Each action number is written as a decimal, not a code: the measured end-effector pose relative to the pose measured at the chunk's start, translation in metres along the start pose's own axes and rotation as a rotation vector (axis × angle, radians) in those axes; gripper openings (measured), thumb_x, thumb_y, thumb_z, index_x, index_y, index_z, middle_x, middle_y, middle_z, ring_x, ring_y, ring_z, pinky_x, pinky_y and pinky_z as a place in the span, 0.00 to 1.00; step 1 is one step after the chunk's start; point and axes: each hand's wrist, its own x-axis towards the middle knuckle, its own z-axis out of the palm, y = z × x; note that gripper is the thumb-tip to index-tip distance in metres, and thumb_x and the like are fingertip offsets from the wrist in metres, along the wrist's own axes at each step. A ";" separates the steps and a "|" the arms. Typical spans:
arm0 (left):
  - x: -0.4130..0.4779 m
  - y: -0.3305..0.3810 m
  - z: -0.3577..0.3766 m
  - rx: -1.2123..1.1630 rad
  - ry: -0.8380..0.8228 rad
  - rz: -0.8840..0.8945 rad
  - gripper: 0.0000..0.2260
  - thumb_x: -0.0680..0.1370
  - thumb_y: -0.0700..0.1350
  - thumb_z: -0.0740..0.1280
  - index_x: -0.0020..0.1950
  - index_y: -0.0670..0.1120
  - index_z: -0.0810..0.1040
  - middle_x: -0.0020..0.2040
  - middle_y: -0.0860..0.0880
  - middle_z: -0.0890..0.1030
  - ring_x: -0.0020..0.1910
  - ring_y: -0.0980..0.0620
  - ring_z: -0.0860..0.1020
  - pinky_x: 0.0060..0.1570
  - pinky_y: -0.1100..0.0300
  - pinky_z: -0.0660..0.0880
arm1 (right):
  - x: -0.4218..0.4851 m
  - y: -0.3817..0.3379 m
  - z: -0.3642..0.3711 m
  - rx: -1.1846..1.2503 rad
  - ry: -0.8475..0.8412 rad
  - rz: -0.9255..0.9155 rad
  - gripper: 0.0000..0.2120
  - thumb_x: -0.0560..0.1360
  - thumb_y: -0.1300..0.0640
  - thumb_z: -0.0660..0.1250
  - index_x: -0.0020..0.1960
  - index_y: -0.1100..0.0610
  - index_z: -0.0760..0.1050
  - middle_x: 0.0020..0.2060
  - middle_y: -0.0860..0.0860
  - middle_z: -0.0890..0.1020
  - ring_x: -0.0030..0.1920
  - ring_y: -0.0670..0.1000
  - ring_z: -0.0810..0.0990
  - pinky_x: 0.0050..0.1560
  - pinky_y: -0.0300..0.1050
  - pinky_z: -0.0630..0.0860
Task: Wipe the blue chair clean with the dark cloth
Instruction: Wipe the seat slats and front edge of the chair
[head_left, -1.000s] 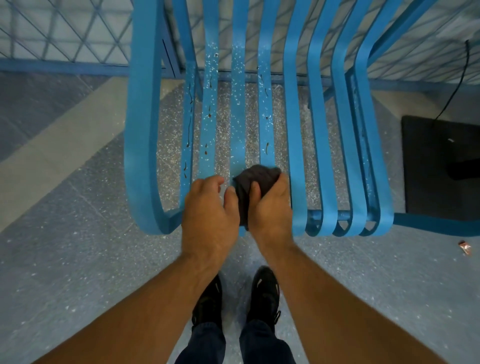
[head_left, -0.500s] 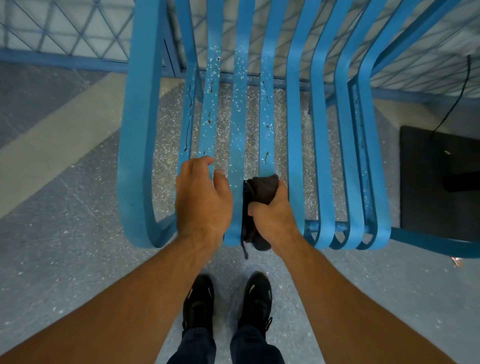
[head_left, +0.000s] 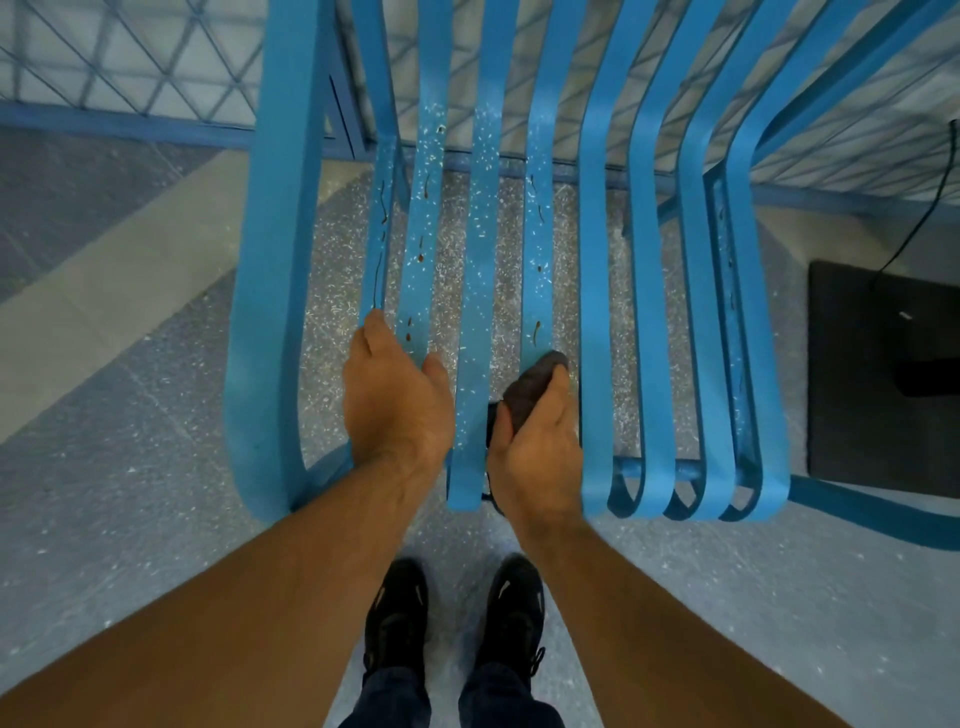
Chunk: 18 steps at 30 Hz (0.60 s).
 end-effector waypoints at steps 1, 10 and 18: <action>0.002 0.002 0.000 0.021 -0.026 -0.040 0.25 0.78 0.48 0.67 0.71 0.46 0.62 0.61 0.46 0.76 0.55 0.45 0.78 0.48 0.47 0.81 | 0.003 -0.002 -0.001 -0.021 -0.011 0.043 0.31 0.80 0.48 0.60 0.76 0.59 0.52 0.68 0.59 0.70 0.61 0.61 0.76 0.59 0.57 0.76; 0.003 0.011 -0.001 0.196 -0.110 -0.099 0.11 0.80 0.50 0.64 0.53 0.42 0.74 0.45 0.46 0.79 0.41 0.47 0.78 0.40 0.52 0.80 | 0.072 -0.031 -0.007 0.114 0.012 0.310 0.27 0.78 0.36 0.56 0.62 0.59 0.68 0.49 0.54 0.80 0.43 0.54 0.78 0.37 0.44 0.74; 0.004 0.012 -0.003 0.208 -0.118 -0.119 0.12 0.80 0.51 0.64 0.55 0.43 0.73 0.48 0.45 0.80 0.41 0.49 0.77 0.36 0.56 0.76 | 0.031 -0.013 -0.001 0.026 0.025 0.110 0.28 0.81 0.45 0.58 0.74 0.58 0.56 0.64 0.57 0.74 0.58 0.59 0.77 0.55 0.58 0.78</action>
